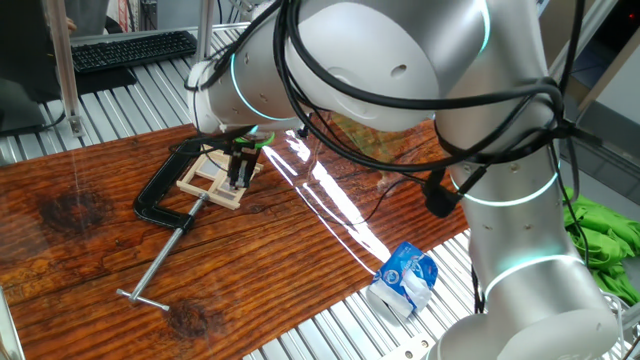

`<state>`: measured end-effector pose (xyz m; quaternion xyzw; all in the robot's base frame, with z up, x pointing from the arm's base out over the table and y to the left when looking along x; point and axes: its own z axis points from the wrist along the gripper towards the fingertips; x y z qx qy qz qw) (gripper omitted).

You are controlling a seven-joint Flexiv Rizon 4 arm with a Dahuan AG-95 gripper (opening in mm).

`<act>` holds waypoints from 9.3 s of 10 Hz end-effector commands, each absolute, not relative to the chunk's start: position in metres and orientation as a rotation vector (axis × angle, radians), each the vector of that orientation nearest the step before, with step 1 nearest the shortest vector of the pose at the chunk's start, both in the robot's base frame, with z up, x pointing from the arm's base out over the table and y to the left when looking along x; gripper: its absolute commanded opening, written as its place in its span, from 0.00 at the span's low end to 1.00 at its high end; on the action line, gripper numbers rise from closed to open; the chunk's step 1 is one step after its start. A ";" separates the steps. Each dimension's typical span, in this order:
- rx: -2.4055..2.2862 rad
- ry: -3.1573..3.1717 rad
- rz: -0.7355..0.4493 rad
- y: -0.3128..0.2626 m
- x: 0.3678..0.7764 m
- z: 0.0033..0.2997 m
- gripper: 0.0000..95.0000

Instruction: Open a sliding window

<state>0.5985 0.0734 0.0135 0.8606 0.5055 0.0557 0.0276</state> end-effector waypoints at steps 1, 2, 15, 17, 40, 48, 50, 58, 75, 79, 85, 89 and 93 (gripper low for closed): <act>2.613 1.623 0.150 0.074 0.604 0.015 0.00; 2.584 1.674 0.146 0.074 0.608 0.016 0.00; 1.355 2.782 0.196 0.070 0.641 0.027 0.00; 1.212 2.849 0.169 0.069 0.646 0.026 0.00; 0.951 2.960 0.142 0.036 0.651 0.014 0.00; 0.979 2.950 0.176 0.035 0.639 0.007 0.00; 0.992 2.945 0.181 0.036 0.637 0.006 0.00; 1.048 2.926 0.191 0.044 0.632 0.008 0.00; 1.056 2.947 0.177 0.051 0.630 0.016 0.00; 1.175 2.985 0.117 0.046 0.647 0.036 0.00; 1.449 2.977 0.044 0.033 0.663 0.059 0.00; 1.472 2.990 0.061 0.029 0.663 0.061 0.00; 1.489 2.988 0.065 0.025 0.664 0.060 0.00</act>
